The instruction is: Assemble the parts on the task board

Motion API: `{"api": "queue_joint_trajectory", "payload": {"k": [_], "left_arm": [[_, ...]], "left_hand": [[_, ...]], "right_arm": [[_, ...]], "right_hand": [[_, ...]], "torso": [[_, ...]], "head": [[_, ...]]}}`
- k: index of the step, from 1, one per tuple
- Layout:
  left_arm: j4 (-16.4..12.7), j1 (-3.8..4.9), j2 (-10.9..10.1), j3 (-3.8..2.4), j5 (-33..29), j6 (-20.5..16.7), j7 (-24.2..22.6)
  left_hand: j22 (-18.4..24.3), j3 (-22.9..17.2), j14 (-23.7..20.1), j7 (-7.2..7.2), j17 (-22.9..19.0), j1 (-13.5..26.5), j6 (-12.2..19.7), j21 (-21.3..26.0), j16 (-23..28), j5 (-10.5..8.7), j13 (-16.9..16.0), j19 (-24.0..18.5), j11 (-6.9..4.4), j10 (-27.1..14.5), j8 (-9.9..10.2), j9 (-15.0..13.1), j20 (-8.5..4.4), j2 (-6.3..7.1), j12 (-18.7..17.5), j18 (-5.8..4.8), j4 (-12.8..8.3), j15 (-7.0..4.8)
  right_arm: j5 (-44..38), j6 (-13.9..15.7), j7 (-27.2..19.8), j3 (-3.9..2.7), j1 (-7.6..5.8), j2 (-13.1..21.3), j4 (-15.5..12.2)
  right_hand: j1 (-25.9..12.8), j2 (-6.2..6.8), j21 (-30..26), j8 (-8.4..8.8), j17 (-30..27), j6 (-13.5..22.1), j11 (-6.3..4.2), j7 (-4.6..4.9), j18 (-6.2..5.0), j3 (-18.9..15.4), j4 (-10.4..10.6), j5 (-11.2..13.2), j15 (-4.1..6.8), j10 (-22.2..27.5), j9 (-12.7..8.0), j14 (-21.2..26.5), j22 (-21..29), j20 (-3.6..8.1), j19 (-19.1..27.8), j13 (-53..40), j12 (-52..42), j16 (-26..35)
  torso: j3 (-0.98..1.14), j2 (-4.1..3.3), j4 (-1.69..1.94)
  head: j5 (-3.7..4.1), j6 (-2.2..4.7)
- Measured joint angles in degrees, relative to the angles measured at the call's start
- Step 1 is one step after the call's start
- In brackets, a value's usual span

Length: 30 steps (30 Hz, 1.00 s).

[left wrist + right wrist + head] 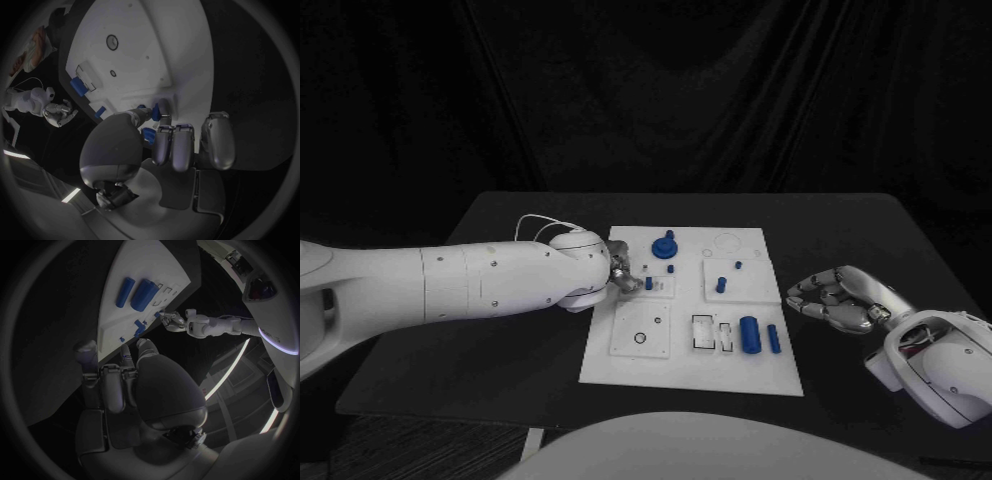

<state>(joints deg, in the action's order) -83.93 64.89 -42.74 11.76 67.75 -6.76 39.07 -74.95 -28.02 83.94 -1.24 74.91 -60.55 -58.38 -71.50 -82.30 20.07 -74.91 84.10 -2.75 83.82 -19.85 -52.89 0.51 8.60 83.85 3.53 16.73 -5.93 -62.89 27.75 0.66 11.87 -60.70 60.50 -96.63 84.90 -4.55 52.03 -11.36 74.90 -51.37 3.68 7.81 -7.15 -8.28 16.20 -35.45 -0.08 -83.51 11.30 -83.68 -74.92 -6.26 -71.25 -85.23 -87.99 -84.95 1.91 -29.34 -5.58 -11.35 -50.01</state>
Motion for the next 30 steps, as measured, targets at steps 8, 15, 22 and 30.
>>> {"api": "queue_joint_trajectory", "payload": {"k": [8, 15, 22, 30], "left_arm": [[0.01, -0.01, -0.08, 0.00, -0.01, 0.04, -0.33], [0.04, -0.02, -0.08, -0.01, -0.01, 0.04, -0.58], [0.11, -0.03, -0.06, -0.04, 0.05, 0.16, -0.54], [0.09, -0.04, -0.06, -0.09, 0.70, 0.59, -0.20]], "left_hand": [[0.01, 1.11, 0.00, -0.24, 0.00, 0.79, 0.04, 0.32, 0.19, 0.00, 0.00, 0.00, 0.19, 0.19, 0.34, -0.05, 0.00, -0.27, 0.00, 0.00, 0.07, 0.00], [0.01, 1.86, 0.00, -0.34, 0.00, 0.79, -0.06, 0.32, 0.23, 0.00, 0.00, 0.00, 0.19, 0.19, 0.61, -0.04, 0.00, -0.27, 0.00, 0.00, 0.01, 0.00], [0.01, 1.87, 0.00, -0.43, 0.00, 0.79, -0.17, 1.21, 0.44, 0.00, 0.00, 0.00, 0.19, 0.19, 0.62, 0.03, -0.01, -0.27, -0.26, 0.00, 0.00, 0.00], [0.02, 3.49, 0.21, -0.63, 0.00, 1.10, 0.05, 1.97, 1.08, -0.36, 0.00, 0.00, 0.18, 0.19, 0.75, 0.05, -0.01, 0.03, -0.49, 0.00, -0.11, 0.21]], "right_arm": [[0.00, 0.00, 0.03, 0.00, 0.02, -0.03, 0.00], [0.00, 0.00, 0.05, 0.00, 0.03, -0.04, 0.00], [0.00, 0.00, 0.07, 0.00, 0.05, -0.02, 0.00], [0.00, -0.01, 0.07, 0.00, 0.18, -0.02, -0.01]], "right_hand": [[0.08, -0.08, 0.00, 0.00, 0.00, 0.00, -0.11, 0.00, 0.00, 0.00, 0.00, 0.00, 0.00, -0.11, 0.00, 0.00, -0.02, 0.00, 0.00, 0.00, 0.13, 0.00], [0.24, -0.24, -0.28, 0.00, 0.00, 0.00, -0.10, 0.00, 0.00, 0.00, 0.00, 0.00, 0.00, -0.10, 0.00, 0.00, -0.02, 0.00, 0.00, 0.00, 0.12, 0.00], [0.30, -0.30, -0.27, 0.00, 0.00, 0.00, -0.10, 0.00, 0.00, 0.00, 0.00, 0.00, 0.00, -0.09, 0.01, 0.01, -0.02, 0.00, 0.00, 0.00, 0.09, 0.00], [0.30, -0.30, -0.27, 0.00, 0.00, 0.00, -0.09, 0.00, 0.00, 0.32, 0.01, 0.00, 0.00, -0.09, 0.01, 0.01, -0.01, -0.20, 0.20, 0.00, -0.05, 0.00]], "torso": [[-0.01, 0.00, -0.03], [-0.01, -0.03, -0.01], [0.01, -0.03, 0.01], [0.00, -0.03, 0.00]], "head": [[-0.10, 0.00], [0.00, 0.00], [0.18, 0.00], [0.12, 0.00]]}}
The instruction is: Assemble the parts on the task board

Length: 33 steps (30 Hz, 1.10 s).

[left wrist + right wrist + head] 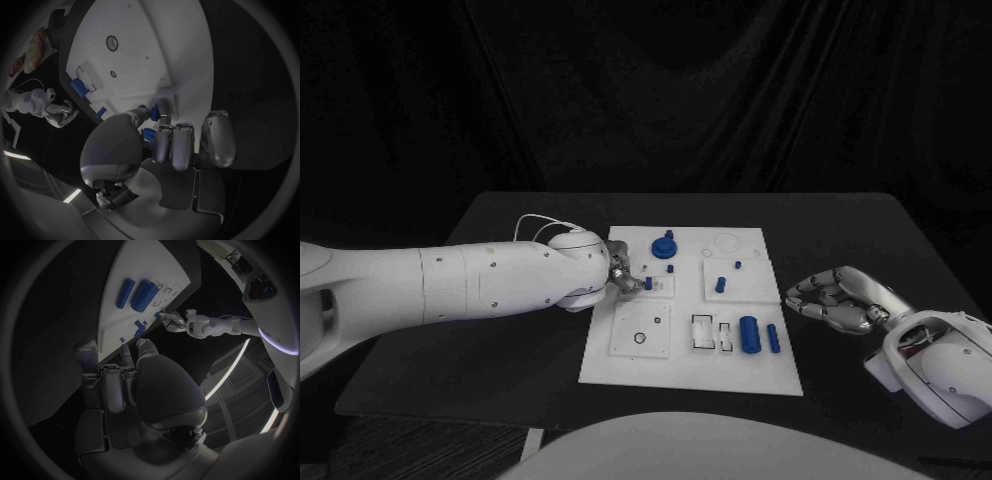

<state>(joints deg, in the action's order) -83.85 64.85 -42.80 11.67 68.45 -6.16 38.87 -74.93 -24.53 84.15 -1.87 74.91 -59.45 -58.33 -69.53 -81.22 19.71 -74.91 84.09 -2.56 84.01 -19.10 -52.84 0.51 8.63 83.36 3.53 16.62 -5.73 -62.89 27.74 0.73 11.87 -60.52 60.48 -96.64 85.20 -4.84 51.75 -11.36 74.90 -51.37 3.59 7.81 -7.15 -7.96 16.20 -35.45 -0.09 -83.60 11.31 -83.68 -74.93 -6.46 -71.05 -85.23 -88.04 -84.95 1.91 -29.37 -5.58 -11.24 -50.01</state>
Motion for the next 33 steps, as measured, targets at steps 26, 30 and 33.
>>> {"api": "queue_joint_trajectory", "payload": {"k": [26, 30, 33], "left_arm": [[-0.28, -0.10, -0.23, -0.04, 1.45, 0.49, 0.05], [-0.31, -0.11, -0.27, -0.04, 1.51, 0.52, 0.02], [-0.38, -0.11, -0.35, -0.05, 1.56, 0.55, 0.01]], "left_hand": [[0.01, 2.86, 0.00, 0.54, 0.00, 0.00, 0.71, 0.42, 0.13, -1.13, 0.00, -0.21, 0.00, 0.00, -0.25, -1.60, 0.21, 0.00, 0.00, -0.01, -0.10, 0.00], [0.01, 2.86, 0.00, 0.54, 0.00, 0.00, 0.71, 0.42, 0.13, -1.13, 0.00, -0.21, 0.00, 0.00, -0.28, -1.67, 0.21, 0.00, 0.01, 0.00, -0.10, 0.00], [0.01, 3.42, 0.00, 0.55, 0.00, 0.00, 0.73, 0.42, 0.13, -1.42, 0.00, -0.21, 0.00, 0.00, -0.50, -1.95, 0.21, 0.00, 0.00, 0.00, -0.02, 0.00]], "right_arm": [[0.00, 0.00, -0.03, 0.00, 0.40, -0.01, -0.03], [0.00, 0.00, -0.03, 0.00, 0.41, -0.03, 0.00], [0.00, 0.00, -0.03, 0.00, 0.42, -0.03, 0.01]], "right_hand": [[0.00, 0.00, 0.01, 0.00, 0.00, 0.00, 0.11, 0.00, 0.00, 0.00, 0.00, 0.00, 0.00, 0.11, 0.01, 0.00, 0.02, 0.00, 0.00, 0.00, 0.16, 0.00], [0.00, 0.00, 0.01, 0.00, 0.00, 0.00, 0.11, 0.00, 0.00, 0.00, 0.00, 0.00, 0.00, 0.11, 0.01, 0.00, 0.02, 0.00, 0.00, 0.00, 0.16, 0.00], [0.00, 0.00, 0.01, 0.00, 0.00, 0.00, 0.11, 0.00, 0.00, 0.00, 0.00, 0.00, 0.00, 0.11, 0.01, 0.00, 0.02, 0.00, 0.00, 0.00, 0.15, 0.00]], "torso": [[0.00, 0.01, 0.00], [0.00, 0.01, 0.00], [0.01, 0.01, 0.00]], "head": [[-0.02, 0.00], [-0.03, 0.00], [-0.03, 0.00]]}}
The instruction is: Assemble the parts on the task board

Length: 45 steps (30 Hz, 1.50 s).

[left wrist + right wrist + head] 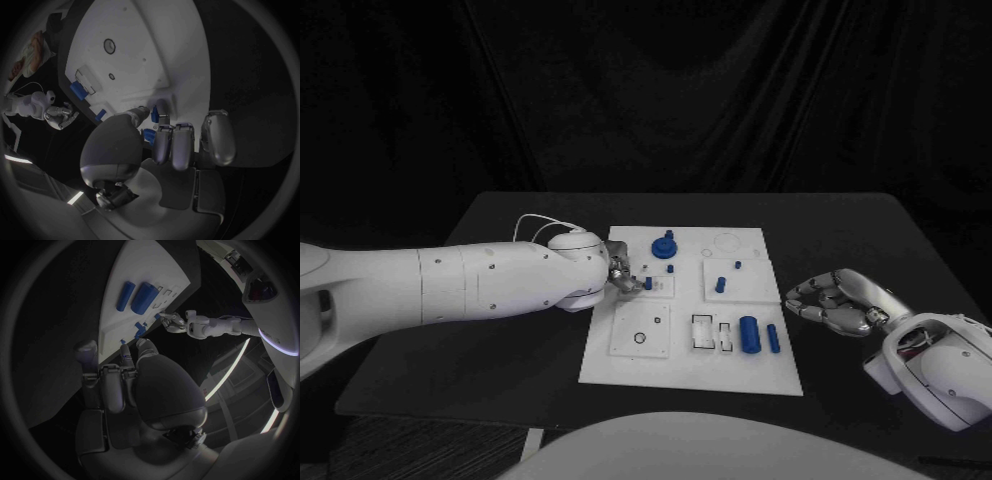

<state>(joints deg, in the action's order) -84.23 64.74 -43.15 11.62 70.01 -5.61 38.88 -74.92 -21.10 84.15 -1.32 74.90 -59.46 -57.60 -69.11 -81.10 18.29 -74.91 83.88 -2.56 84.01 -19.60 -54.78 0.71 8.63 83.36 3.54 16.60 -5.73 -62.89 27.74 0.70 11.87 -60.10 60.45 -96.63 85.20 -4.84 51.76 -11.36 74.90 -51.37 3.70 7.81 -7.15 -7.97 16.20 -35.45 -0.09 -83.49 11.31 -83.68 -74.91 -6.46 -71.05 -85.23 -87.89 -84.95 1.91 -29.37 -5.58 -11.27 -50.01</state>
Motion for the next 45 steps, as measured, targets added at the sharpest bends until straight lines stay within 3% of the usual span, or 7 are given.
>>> {"api": "queue_joint_trajectory", "payload": {"k": [22, 27, 29, 34, 38, 42, 45], "left_arm": [[-1.11, -0.03, -1.36, 0.01, 0.30, 0.30, 0.02], [-1.14, -0.03, -1.39, 0.01, 0.38, 0.39, 0.04], [-1.14, -0.03, -1.39, 0.00, 0.40, 0.43, 0.04], [-1.26, -0.03, -1.50, -0.03, 0.45, 0.59, -0.09], [-1.74, -0.02, -1.94, -0.07, 0.49, 0.85, -0.37], [-2.98, -0.03, -3.20, 0.04, 0.62, 1.36, -0.43], [-4.48, -0.47, -4.84, 0.59, 0.89, 2.28, -0.29]], "left_hand": [[0.01, 1.47, 0.00, -0.54, 0.00, -0.93, 1.13, 0.22, 0.24, 0.00, 0.00, 0.00, 0.00, 0.00, -0.60, -0.62, 0.00, 0.01, 0.00, 0.00, 0.18, 0.00], [0.01, 6.97, -0.21, -0.54, 0.00, 0.68, 1.13, 0.49, 0.45, -6.73, 0.00, 0.00, 0.00, 0.00, -0.92, -1.32, 0.00, -0.22, 0.00, 0.00, 0.17, 0.21], [0.01, 9.44, -0.21, -0.64, 0.00, 1.64, 1.22, 0.48, 0.45, -7.81, 0.00, 0.00, 0.04, -0.04, -0.93, -1.46, 0.00, -0.43, 0.00, 0.00, 0.14, 0.21], [0.01, 20.30, -0.21, -0.95, 0.00, 1.97, 1.53, 1.33, 1.01, -14.50, 0.00, 0.21, 0.36, -0.05, -1.15, -1.54, 0.21, -0.98, 0.00, 0.00, 0.25, 0.21], [0.01, 25.42, -0.21, -1.05, 0.00, 1.57, 2.25, 1.77, 1.34, -15.31, 0.00, 0.21, 0.36, -0.05, -0.86, -1.82, 0.21, 0.75, 0.00, -0.01, 0.40, 0.21], [0.01, 28.22, -0.20, -1.16, 0.00, 1.40, 2.33, 2.15, 1.68, -15.31, 0.00, 0.21, 0.36, -0.05, -0.59, -1.77, 0.21, 1.16, -0.44, -0.01, 0.44, 0.22], [0.01, 30.13, 0.01, -1.55, 0.00, 0.25, 3.14, 2.66, 1.96, -15.31, 0.00, 0.21, 0.53, 0.13, -0.43, -1.84, 0.21, 1.80, -0.51, 0.00, 0.41, 0.42]], "right_arm": [[0.00, -0.01, 0.01, 0.00, 0.03, -0.03, 0.06], [0.00, -0.01, 0.01, 0.00, 0.04, -0.09, 0.09], [0.00, -0.02, 0.01, 0.00, 0.04, -0.11, 0.09], [0.00, -0.02, 0.01, 0.00, 0.04, -0.13, 0.11], [0.00, -0.02, 0.01, 0.00, 0.04, -0.15, 0.12], [0.00, -0.02, 0.01, 0.00, 0.05, -0.16, 0.13], [0.00, -0.02, 0.01, 0.00, 0.06, -0.14, 0.13]], "right_hand": [[-0.02, 0.02, 0.00, 0.00, 0.00, 0.00, -0.04, 0.00, 0.00, 0.00, 0.00, 0.00, 0.00, -0.04, 0.00, 0.00, 0.01, 0.00, 0.00, -1.17, 0.14, 0.00], [-0.02, 0.02, 0.00, 0.00, 0.00, 0.00, -0.04, 0.00, 0.00, 0.00, 0.00, 0.00, 0.00, -0.04, 0.00, 0.00, -0.03, 0.00, 0.00, -1.16, 0.13, 0.00], [-0.02, 0.02, 0.00, 0.00, 0.00, 0.00, -0.04, 0.00, 0.00, 0.00, 0.00, 0.00, 0.00, -0.04, 0.00, 0.00, -0.04, 0.00, 0.00, -1.15, 0.12, 0.00], [-0.02, 0.02, 0.00, 0.00, 0.00, 0.00, -0.04, 0.00, 0.01, 0.00, 0.00, 0.00, 0.00, -0.04, 0.00, 0.00, -0.03, 0.00, 0.00, -1.14, 0.11, 0.00], [-0.03, 0.02, 0.00, 0.00, 0.00, 0.00, -0.04, 0.00, 0.01, 0.00, 0.00, 0.00, 0.00, -0.04, 0.00, 0.00, -0.03, 0.00, 0.00, -1.13, 0.09, 0.00], [-0.03, 0.02, 0.00, 0.00, 0.00, 0.00, -0.04, 0.00, 0.01, 0.00, 0.00, 0.00, 0.00, -0.04, -0.02, 0.00, -0.03, 0.00, 0.00, -1.12, 0.08, 0.00], [-0.03, 0.03, 0.00, 0.00, 0.00, 0.00, -0.04, 0.00, 0.01, 0.00, 0.00, 0.00, 0.00, -0.04, -0.05, 0.00, -0.03, 0.00, 0.00, -1.11, 0.07, 0.00]], "torso": [[0.00, 0.02, 0.02], [-0.01, 0.03, 0.01], [-0.01, 0.03, 0.01], [-0.01, 0.01, 0.01], [-0.01, 0.00, 0.01], [-0.01, -0.01, 0.01], [-0.02, -0.01, 0.01]], "head": [[-0.04, 0.00], [-0.14, 0.00], [-0.15, 0.00], [-0.17, 0.01], [-0.11, 0.01], [-0.01, 0.01], [0.12, 0.01]]}}
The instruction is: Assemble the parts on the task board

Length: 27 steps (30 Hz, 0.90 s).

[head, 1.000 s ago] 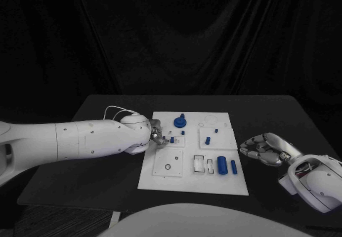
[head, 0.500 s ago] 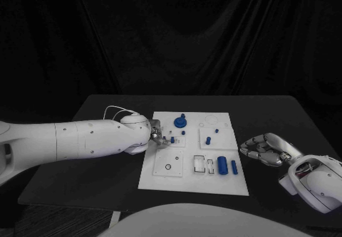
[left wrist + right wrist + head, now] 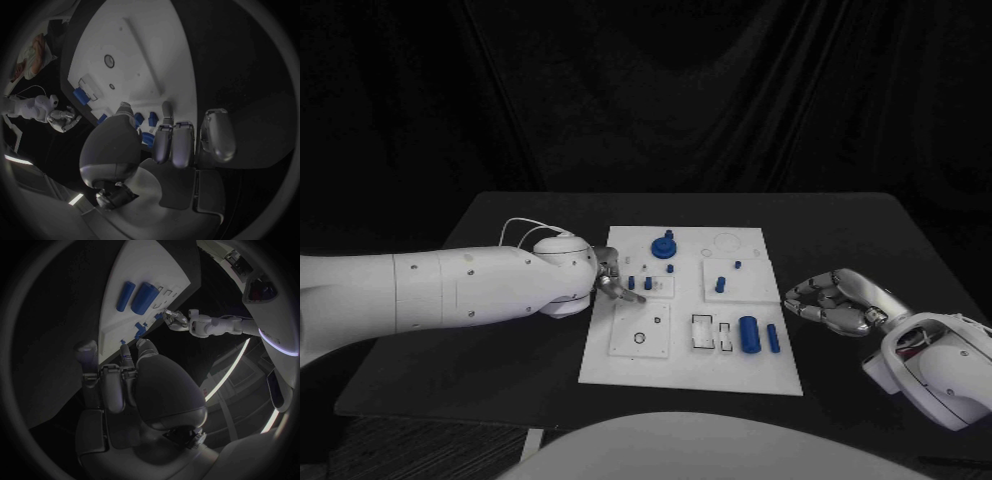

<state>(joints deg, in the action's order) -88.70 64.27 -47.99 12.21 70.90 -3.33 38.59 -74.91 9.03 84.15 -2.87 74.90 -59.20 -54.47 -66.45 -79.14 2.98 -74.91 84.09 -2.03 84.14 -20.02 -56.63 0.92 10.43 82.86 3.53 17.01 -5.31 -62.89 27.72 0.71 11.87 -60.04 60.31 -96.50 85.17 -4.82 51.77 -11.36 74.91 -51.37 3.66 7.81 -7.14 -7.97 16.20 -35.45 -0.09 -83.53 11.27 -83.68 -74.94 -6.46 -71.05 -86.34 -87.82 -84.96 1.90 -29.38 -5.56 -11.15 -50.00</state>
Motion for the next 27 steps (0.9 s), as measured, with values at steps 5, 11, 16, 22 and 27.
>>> {"api": "queue_joint_trajectory", "payload": {"k": [5, 11, 16, 22, 27], "left_arm": [[-3.36, 1.37, -3.07, 0.18, 0.88, 1.66, -0.14], [-6.05, 5.03, -5.79, 0.01, 1.88, 2.76, -2.08], [-6.77, 7.29, -6.89, 0.01, 2.70, 1.67, -6.81], [-5.64, 7.98, -5.72, 0.02, 3.62, -2.02, -13.17], [-3.79, 7.96, -3.95, 0.04, 3.69, -3.46, -16.76]], "left_hand": [[0.00, -1.18, -0.21, 0.04, 0.00, -8.51, 1.85, 0.90, -0.14, 0.00, 0.00, -0.09, 0.62, -0.62, -1.76, -2.15, 0.33, -3.55, -0.62, 0.00, -0.35, 0.45], [0.00, -1.79, -0.10, -0.75, 0.00, -16.91, 5.98, 2.97, 0.44, 0.00, -0.01, -1.06, 1.55, -3.84, -4.00, -4.63, 1.47, -5.77, -3.69, -0.01, -1.83, 1.33], [0.00, -1.79, -0.76, -1.60, 0.00, -23.61, 10.66, 5.72, 4.13, 0.00, -0.01, -3.82, 2.61, -13.68, -5.56, -5.14, 2.32, -8.05, -13.32, 0.65, -3.20, 2.82], [0.00, -0.90, -6.58, -2.16, 0.04, -26.90, 12.62, 7.80, 11.27, 0.00, 11.15, -6.94, 3.72, -26.45, -6.14, -0.49, 3.39, -9.25, -28.18, 0.90, -1.30, 4.07], [0.00, 1.12, -7.48, -2.43, 0.04, -19.22, 9.96, 7.39, 11.98, 0.25, 14.43, -7.50, 3.90, -28.25, -6.60, 2.35, 3.77, -11.77, -31.01, 0.89, -0.24, 4.38]], "right_arm": [[0.00, 0.00, -0.01, 0.00, 0.01, 0.09, 0.00], [0.00, 0.02, -0.01, 0.00, 0.01, 0.16, -0.01], [0.00, 0.05, -0.05, 0.00, 0.01, 0.16, -0.01], [0.00, 0.10, -0.11, 0.00, 0.01, 0.22, -0.04], [0.00, 0.12, -0.13, 0.00, 0.02, 0.25, -0.04]], "right_hand": [[0.00, 0.00, -0.23, 0.00, 0.00, 0.00, 0.00, 0.00, 0.00, 0.00, 0.00, 0.00, 0.00, 0.00, 0.00, 0.00, 0.00, 0.00, 0.00, 0.03, -0.05, 0.00], [0.00, 0.00, -0.23, 0.00, 0.00, 0.00, 0.00, 0.00, 0.00, 0.00, 0.00, 0.00, 0.00, 0.00, 0.01, 0.00, 0.01, 0.00, 0.00, 0.05, -0.06, 0.00], [-0.01, 0.01, -0.23, 0.00, 0.00, 0.00, 0.00, 0.00, 0.00, 0.00, 0.00, 0.00, 0.00, 0.00, 0.01, 0.00, 0.01, 0.00, 0.00, 0.08, -0.10, 0.00], [-0.23, 0.23, -0.23, 0.00, 0.00, 0.00, 0.00, 0.00, 0.00, 0.00, 0.00, 0.00, 0.00, 0.00, 0.01, 0.00, 0.01, 0.00, 0.00, 0.78, -0.19, 0.00], [-0.23, 0.23, -0.23, 0.00, 0.00, 0.00, 0.00, 0.00, 0.00, 0.00, 0.00, 0.00, 0.00, 0.00, 0.01, 0.00, 0.02, 0.00, 0.00, 0.83, -0.22, 0.00]], "torso": [[0.00, 0.00, 0.00], [0.01, 0.01, -0.01], [0.01, 0.03, -0.01], [0.01, 0.03, -0.01], [0.02, 0.03, -0.04]], "head": [[0.09, 0.00], [0.24, -0.01], [0.27, -0.01], [0.42, -0.01], [0.38, -0.01]]}}
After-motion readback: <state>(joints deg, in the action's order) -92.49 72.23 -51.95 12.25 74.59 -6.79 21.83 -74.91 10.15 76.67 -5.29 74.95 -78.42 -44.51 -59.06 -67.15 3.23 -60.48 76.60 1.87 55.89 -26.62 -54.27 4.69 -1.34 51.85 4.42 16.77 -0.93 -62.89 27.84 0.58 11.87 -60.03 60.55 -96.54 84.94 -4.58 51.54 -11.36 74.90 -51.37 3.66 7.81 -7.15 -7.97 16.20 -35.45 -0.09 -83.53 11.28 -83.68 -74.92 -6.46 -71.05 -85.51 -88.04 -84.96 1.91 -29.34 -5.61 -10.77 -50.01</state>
